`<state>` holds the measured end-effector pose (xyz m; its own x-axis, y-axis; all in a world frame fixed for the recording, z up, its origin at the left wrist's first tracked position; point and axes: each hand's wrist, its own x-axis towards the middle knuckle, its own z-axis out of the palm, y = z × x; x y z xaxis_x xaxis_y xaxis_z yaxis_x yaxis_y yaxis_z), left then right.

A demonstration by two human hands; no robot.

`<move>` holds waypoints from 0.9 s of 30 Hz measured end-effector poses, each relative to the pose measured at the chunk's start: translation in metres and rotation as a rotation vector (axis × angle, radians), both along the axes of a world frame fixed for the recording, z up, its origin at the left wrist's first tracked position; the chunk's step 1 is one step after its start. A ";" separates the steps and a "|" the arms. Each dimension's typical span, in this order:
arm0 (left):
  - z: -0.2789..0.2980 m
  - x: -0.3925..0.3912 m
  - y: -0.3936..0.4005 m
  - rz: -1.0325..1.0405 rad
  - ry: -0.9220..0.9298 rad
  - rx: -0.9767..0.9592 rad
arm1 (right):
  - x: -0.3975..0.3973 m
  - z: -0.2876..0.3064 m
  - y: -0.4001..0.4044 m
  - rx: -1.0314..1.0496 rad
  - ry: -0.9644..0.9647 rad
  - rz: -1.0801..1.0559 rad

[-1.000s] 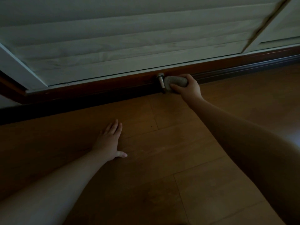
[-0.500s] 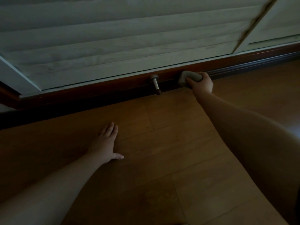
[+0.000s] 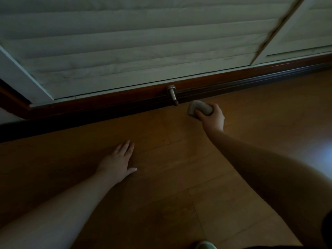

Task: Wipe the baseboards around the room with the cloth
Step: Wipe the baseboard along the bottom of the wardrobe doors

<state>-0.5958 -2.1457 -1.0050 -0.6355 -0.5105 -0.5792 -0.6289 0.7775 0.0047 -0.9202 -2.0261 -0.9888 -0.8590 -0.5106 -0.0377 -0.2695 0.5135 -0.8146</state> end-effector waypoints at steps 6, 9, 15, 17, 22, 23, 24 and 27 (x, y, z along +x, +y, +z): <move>0.012 0.017 -0.025 -0.009 0.073 -0.031 | 0.048 0.007 0.016 0.115 0.061 0.132; 0.015 0.033 -0.030 -0.017 0.060 -0.010 | 0.064 0.012 0.035 0.154 0.029 0.071; 0.039 0.068 -0.013 -0.024 0.159 -0.027 | 0.112 0.031 0.044 0.174 -0.030 0.041; 0.060 0.072 -0.002 -0.053 0.216 -0.038 | 0.128 0.046 0.042 0.155 -0.052 0.042; 0.122 0.070 0.015 -0.083 0.256 -0.047 | 0.163 0.101 0.052 0.130 -0.082 0.044; 0.134 0.070 0.018 -0.076 0.269 -0.043 | 0.169 0.115 0.056 0.128 -0.075 0.046; 0.146 0.069 0.021 -0.073 0.273 -0.036 | 0.172 0.130 0.060 0.125 -0.074 0.035; 0.181 0.064 0.037 -0.066 0.213 0.014 | 0.177 0.178 0.077 0.130 -0.102 -0.021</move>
<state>-0.5319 -2.1087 -0.8235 -0.7763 -0.4563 -0.4348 -0.5600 0.8160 0.1434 -0.7428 -1.9488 -0.8105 -0.8576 -0.4780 -0.1899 -0.1772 0.6211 -0.7634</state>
